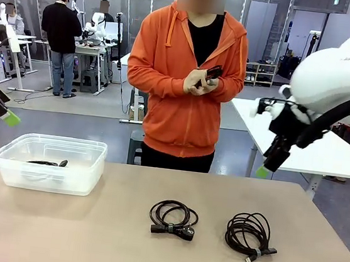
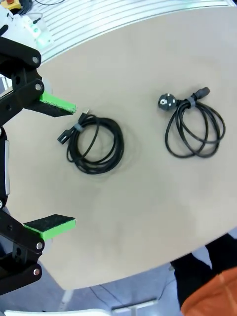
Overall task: Organize and store the cables.
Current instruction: Place the Power Cable into the Organizing box.
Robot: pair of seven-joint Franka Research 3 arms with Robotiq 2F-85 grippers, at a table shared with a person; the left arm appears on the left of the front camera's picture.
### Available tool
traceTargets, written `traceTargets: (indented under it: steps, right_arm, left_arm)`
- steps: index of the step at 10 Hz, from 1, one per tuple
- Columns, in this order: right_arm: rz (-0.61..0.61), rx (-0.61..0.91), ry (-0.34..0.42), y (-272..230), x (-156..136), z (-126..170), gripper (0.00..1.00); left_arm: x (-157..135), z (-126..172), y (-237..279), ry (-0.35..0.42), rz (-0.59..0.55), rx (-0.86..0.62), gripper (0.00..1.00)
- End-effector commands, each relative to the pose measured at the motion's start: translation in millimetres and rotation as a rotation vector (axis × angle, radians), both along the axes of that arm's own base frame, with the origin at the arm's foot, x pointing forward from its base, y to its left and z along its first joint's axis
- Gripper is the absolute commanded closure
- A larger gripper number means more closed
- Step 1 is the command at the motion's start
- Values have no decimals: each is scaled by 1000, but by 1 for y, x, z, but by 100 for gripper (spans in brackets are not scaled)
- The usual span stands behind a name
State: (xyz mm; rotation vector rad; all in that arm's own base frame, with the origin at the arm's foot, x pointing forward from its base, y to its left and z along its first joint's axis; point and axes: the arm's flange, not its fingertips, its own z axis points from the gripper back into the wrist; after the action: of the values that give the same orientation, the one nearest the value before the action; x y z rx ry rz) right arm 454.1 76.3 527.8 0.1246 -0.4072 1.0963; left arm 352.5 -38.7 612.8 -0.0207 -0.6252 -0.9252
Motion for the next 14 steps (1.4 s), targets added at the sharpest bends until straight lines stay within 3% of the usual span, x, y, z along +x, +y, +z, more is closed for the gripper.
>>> traceTargets:
  steps: [1, 6, 10, 14]
  right_arm:
    - [-34, 53, -27, -28, -7, 1, 0]
    - [-126, 148, -19, -92, -14, 4, 0]
    - [-36, 240, 8, -117, -36, 19, 0]
    - [-51, 263, -10, -127, -47, 19, 0]
  left_arm:
    - [0, 1, -1, -1, 15, -1, 0]
    - [0, 1, -1, -1, 15, -1, 0]
    - [0, 1, -1, -1, 15, -1, 0]
    - [0, 1, -1, -1, 15, -1, 0]
